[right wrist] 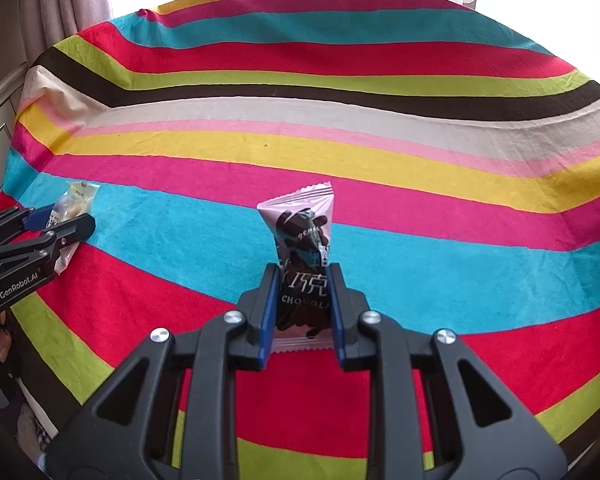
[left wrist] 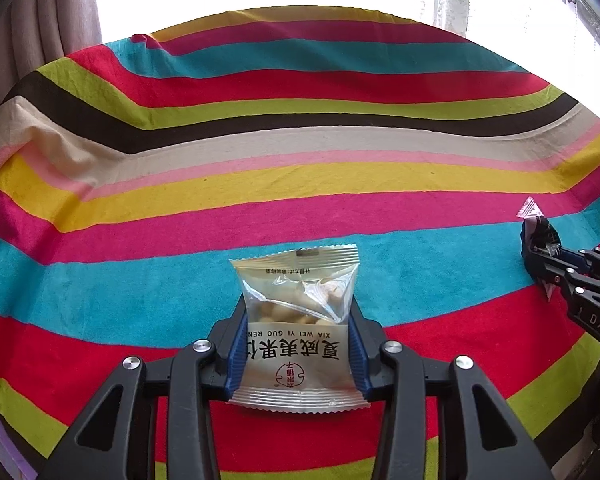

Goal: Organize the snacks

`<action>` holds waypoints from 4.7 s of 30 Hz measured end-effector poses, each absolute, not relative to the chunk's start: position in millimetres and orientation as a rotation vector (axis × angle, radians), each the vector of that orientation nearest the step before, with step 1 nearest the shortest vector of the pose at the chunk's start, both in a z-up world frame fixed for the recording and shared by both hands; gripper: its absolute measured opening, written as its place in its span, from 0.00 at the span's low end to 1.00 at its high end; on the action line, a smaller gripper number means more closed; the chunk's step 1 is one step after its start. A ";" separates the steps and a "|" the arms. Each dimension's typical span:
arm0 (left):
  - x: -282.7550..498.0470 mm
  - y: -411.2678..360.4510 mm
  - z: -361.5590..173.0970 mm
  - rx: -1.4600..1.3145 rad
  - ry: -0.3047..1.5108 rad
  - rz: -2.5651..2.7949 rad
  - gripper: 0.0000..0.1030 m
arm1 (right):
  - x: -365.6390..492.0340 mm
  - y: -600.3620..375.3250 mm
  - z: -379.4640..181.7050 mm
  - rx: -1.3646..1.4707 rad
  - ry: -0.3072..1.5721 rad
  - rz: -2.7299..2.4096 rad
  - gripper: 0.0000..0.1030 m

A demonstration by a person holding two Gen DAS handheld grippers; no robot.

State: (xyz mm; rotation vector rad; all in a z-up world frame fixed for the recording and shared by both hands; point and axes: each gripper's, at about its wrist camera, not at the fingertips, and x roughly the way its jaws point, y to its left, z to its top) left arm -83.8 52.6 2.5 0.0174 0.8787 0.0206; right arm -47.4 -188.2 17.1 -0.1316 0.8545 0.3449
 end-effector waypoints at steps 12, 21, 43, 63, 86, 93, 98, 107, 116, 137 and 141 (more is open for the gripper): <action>-159.8 34.1 27.8 0.043 0.856 -0.032 0.42 | -102.7 -167.3 55.7 -0.106 0.825 0.463 0.26; -203.3 44.1 47.7 0.037 0.836 -0.022 0.42 | -143.0 -141.4 72.7 -0.184 0.790 0.548 0.26; -293.1 105.6 86.0 -0.043 0.746 0.011 0.42 | -202.0 -87.7 104.7 -0.272 0.748 0.724 0.26; -383.7 231.1 70.0 -0.213 0.780 0.401 0.42 | -294.4 54.4 97.6 -0.554 0.737 1.086 0.26; -417.6 275.4 57.2 -0.283 0.768 0.563 0.44 | -351.9 119.6 68.2 -0.745 0.741 1.249 0.26; -420.4 272.9 65.5 -0.273 0.737 0.577 0.44 | -351.9 117.3 70.5 -0.743 0.736 1.259 0.26; -426.2 272.7 76.1 -0.286 0.678 0.579 0.79 | -353.0 117.2 71.8 -0.749 0.735 1.273 0.36; -434.8 263.2 106.5 -0.177 0.599 0.638 0.87 | -351.5 112.7 90.5 -0.755 0.722 1.217 0.71; -462.6 248.4 168.5 -0.121 0.479 0.853 1.00 | -350.5 91.8 137.0 -0.637 0.685 1.176 0.86; -432.0 266.3 76.4 -0.361 0.876 0.680 1.00 | -338.4 99.2 71.4 -0.664 0.944 1.114 0.87; -429.8 272.4 74.8 -0.370 0.883 0.677 1.00 | -337.2 98.2 70.4 -0.661 0.953 1.112 0.87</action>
